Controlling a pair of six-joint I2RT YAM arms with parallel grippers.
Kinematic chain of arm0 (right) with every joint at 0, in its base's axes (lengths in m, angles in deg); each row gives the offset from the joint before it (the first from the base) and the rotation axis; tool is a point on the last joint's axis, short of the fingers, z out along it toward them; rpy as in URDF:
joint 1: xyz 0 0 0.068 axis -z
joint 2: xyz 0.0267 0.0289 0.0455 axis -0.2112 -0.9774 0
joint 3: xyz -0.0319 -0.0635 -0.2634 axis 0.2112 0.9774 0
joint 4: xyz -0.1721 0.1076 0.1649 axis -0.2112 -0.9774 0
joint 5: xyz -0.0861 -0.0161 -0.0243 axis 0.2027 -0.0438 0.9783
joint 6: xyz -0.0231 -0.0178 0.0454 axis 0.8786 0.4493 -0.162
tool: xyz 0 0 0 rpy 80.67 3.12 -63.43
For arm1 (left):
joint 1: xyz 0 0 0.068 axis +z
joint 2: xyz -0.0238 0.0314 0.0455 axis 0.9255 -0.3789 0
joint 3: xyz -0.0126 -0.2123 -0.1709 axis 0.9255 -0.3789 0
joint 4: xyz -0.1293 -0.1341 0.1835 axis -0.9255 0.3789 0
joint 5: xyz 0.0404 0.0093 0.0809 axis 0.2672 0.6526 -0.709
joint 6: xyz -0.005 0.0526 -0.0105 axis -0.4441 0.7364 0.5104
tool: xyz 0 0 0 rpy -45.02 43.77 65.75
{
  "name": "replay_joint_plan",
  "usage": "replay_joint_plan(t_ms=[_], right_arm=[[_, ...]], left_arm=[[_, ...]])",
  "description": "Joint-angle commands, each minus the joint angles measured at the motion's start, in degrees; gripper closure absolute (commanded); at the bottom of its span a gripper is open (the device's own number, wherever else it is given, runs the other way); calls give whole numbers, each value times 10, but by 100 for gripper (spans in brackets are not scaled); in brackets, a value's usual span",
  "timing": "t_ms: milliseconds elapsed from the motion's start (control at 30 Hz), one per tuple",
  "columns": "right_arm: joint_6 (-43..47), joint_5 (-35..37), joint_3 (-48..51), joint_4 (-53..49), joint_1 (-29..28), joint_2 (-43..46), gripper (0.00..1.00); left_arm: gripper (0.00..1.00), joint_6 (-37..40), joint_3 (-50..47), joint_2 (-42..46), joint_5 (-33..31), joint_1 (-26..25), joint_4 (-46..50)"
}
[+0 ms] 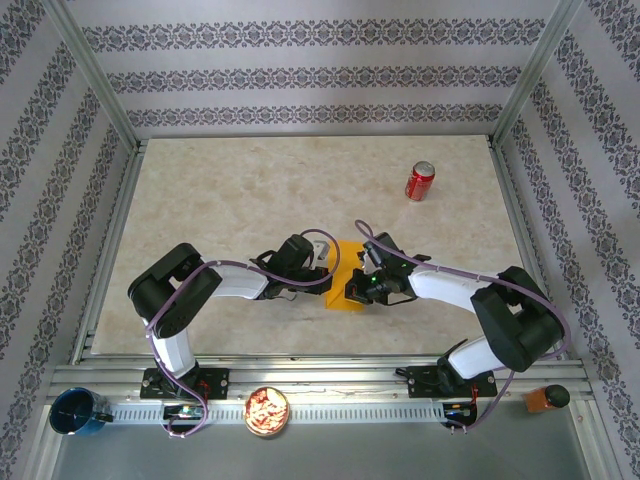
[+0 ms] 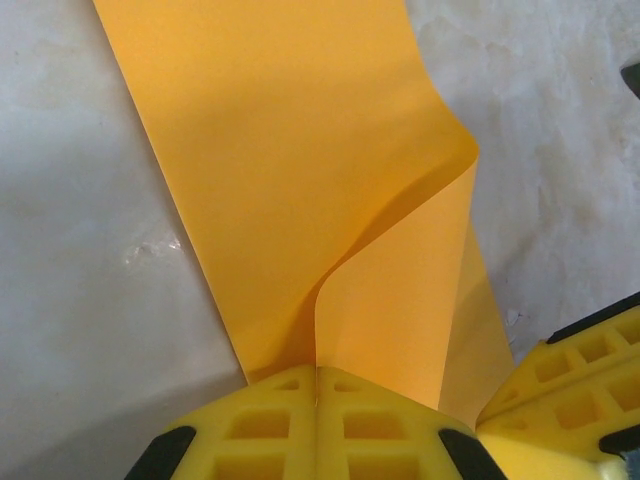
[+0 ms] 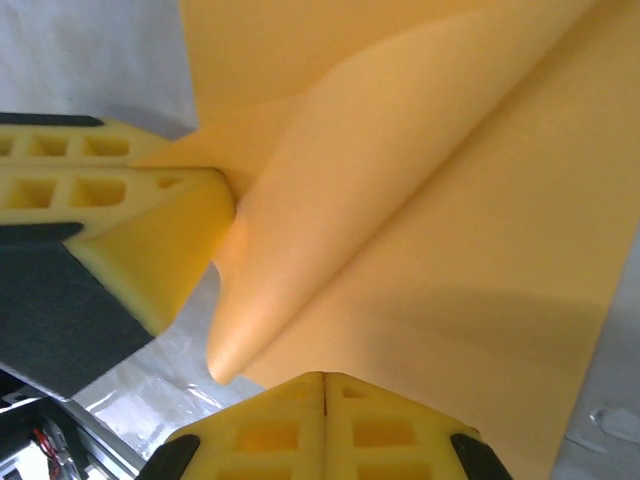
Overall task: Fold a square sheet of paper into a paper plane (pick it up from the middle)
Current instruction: Fold the triangle a second time at the center of the table.
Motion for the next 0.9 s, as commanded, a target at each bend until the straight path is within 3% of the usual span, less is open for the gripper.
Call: replay_joint_plan(t_ms=[0,233,533,867], right_arm=[[-15,-14,-5,27,-8,-25,97],[36,7,2,-28,-6,-37,99],[129,-38,-8,-75,8,-52,99],[134,-33,-17,-80,11,-68,99]], left_arm=[[97,4,11,-9,8,7,-4],[97,-16,0,-6,15,7,-21],[97,-19,7,8,26,1,-21],[97,-8,18,-8,32,-1,-6]])
